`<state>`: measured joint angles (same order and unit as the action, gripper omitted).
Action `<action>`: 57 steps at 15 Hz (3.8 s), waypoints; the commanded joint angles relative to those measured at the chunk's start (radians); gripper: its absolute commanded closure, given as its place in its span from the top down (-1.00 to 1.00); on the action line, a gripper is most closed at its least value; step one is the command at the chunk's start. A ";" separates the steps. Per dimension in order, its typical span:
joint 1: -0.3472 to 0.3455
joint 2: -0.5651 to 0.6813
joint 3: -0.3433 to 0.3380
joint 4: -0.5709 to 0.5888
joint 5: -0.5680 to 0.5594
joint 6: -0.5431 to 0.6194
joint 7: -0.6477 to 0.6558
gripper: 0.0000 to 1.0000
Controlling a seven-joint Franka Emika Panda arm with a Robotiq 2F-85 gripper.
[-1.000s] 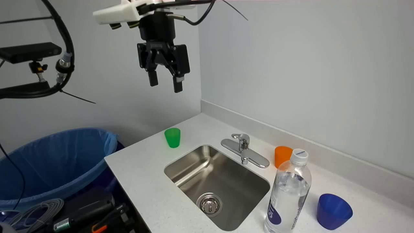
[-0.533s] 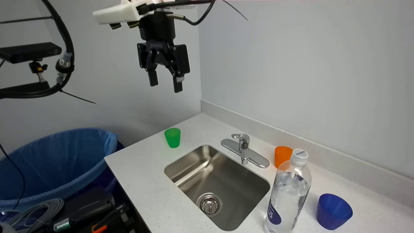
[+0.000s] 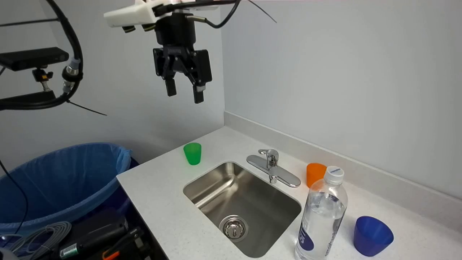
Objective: Move the tap handle up
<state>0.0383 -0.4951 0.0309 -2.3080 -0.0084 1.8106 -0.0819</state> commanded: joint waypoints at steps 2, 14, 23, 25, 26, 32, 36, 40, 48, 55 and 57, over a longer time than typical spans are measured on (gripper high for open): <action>0.005 0.001 -0.004 0.003 -0.002 -0.003 0.002 1.00; -0.019 0.151 0.002 0.024 -0.012 0.127 0.088 1.00; -0.056 0.456 -0.024 0.119 -0.081 0.356 0.140 1.00; -0.039 0.499 -0.013 0.130 -0.076 0.374 0.142 1.00; -0.030 0.517 -0.005 0.136 -0.079 0.381 0.149 1.00; 0.004 0.549 0.021 0.129 -0.082 0.387 0.188 1.00; 0.018 0.559 0.030 0.135 -0.083 0.387 0.213 1.00; 0.018 0.559 0.029 0.137 -0.083 0.387 0.213 1.00; 0.020 0.652 0.018 0.196 -0.118 0.405 0.281 1.00; 0.023 0.806 -0.017 0.334 -0.146 0.425 0.323 1.00; 0.019 0.857 -0.036 0.391 -0.154 0.424 0.317 1.00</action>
<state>0.0518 0.2701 0.0253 -2.0238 -0.1288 2.2290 0.2124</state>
